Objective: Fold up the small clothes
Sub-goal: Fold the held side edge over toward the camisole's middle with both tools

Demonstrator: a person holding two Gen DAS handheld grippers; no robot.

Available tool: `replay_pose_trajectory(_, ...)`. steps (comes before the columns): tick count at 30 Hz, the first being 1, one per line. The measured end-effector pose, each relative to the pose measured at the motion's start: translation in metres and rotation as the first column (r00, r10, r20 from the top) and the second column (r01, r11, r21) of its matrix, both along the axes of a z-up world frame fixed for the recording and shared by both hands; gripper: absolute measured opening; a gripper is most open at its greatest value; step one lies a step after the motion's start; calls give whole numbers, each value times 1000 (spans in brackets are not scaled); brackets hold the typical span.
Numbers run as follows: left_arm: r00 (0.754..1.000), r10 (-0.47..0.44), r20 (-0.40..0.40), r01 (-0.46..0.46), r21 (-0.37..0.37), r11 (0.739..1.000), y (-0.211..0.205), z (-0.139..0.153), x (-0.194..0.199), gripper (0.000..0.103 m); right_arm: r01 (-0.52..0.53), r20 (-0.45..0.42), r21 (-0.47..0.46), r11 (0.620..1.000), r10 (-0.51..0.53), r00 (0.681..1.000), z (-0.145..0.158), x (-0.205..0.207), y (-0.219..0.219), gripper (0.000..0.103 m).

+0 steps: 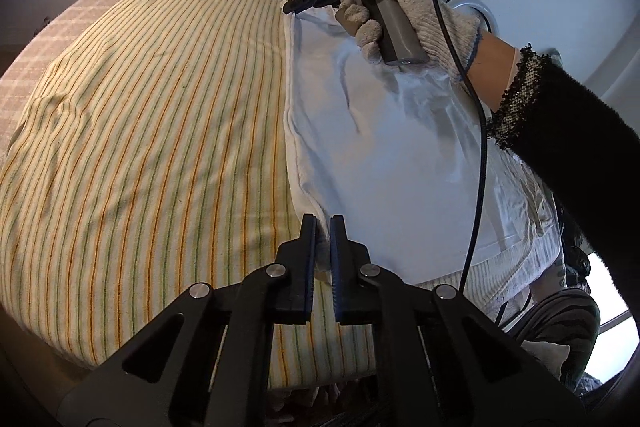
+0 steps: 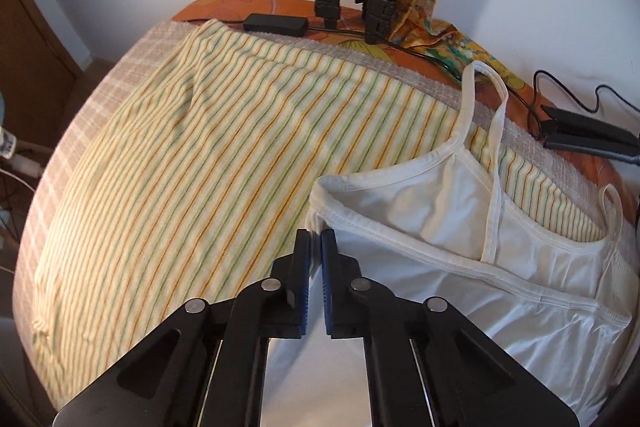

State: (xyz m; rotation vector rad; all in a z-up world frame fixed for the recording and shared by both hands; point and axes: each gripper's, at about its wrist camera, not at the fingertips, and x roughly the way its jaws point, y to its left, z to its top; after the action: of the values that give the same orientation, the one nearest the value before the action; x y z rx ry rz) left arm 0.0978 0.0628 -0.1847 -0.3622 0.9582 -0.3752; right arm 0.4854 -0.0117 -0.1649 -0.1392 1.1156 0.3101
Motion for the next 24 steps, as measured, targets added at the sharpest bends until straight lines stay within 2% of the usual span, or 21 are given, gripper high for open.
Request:
replay_pose_trajectory(6,996,-80,49,80,8,997,-22,19,0,4,13,37,96,995,-17,999,21,-8,-33,2)
replay_pose_trajectory(12,976,-199,87,197,31,980,-54,33,7,4,22,87,136,990,-35,996,40,-14,-74,2)
replay_pose_trajectory(19,926,-375,37,372,64,926,-112,23,22,4,44,93,124,991,-55,994,34,-17,-108,2)
replay_pose_trajectory(24,897,-442,-19,442,54,895,-130,13,33,4,71,79,91,993,-79,994,18,-15,-120,2)
